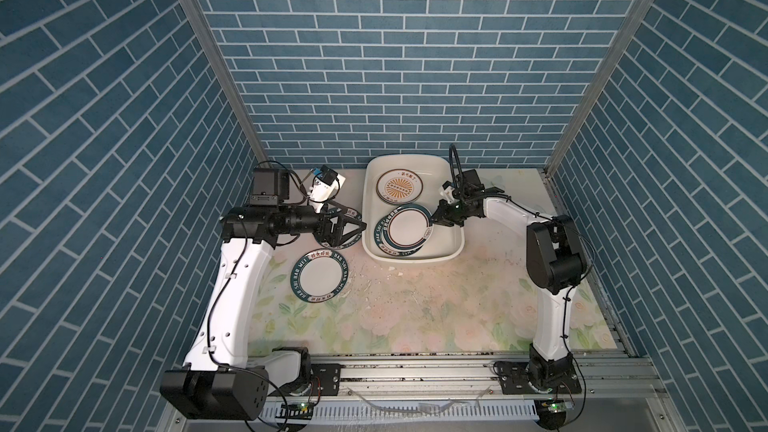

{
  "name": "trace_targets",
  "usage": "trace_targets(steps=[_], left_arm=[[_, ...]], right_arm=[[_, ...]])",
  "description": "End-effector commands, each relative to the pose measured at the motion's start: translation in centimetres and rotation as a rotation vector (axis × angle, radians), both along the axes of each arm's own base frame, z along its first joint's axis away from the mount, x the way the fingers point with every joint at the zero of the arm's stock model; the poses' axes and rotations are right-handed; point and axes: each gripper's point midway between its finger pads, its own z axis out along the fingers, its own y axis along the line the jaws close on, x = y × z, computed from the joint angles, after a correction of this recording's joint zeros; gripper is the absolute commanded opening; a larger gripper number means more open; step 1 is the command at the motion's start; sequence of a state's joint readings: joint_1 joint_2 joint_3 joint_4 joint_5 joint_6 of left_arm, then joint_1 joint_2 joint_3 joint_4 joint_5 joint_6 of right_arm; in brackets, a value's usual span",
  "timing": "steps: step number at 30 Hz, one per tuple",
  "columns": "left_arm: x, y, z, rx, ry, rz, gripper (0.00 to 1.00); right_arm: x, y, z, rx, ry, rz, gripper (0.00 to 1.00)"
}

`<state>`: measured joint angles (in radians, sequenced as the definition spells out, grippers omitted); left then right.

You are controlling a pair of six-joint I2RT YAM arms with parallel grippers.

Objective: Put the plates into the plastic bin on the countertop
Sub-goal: 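Lower the red-striped plate onto the green-rimmed plate in the bin, then open the right gripper to release the red-striped plate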

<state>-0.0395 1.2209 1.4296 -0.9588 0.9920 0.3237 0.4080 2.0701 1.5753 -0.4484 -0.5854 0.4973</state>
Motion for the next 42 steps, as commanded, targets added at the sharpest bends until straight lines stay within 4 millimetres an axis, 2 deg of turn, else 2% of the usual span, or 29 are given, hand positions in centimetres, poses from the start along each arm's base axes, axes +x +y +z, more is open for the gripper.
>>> trace_targets(steps=[1, 25, 42], left_arm=[[-0.5, -0.2, 0.4, -0.014, -0.010, -0.011, 0.98], [-0.8, -0.2, 0.6, -0.019, -0.016, -0.017, 0.98], [-1.0, -0.2, 0.5, -0.020, -0.021, -0.016, 0.98]], right_arm=[[0.2, 0.4, 0.6, 0.012, -0.008, 0.020, 0.00], [0.4, -0.1, -1.3, -0.040, 0.033, -0.002, 0.12], [0.2, -0.3, -3.1, -0.061, 0.069, -0.002, 0.17]])
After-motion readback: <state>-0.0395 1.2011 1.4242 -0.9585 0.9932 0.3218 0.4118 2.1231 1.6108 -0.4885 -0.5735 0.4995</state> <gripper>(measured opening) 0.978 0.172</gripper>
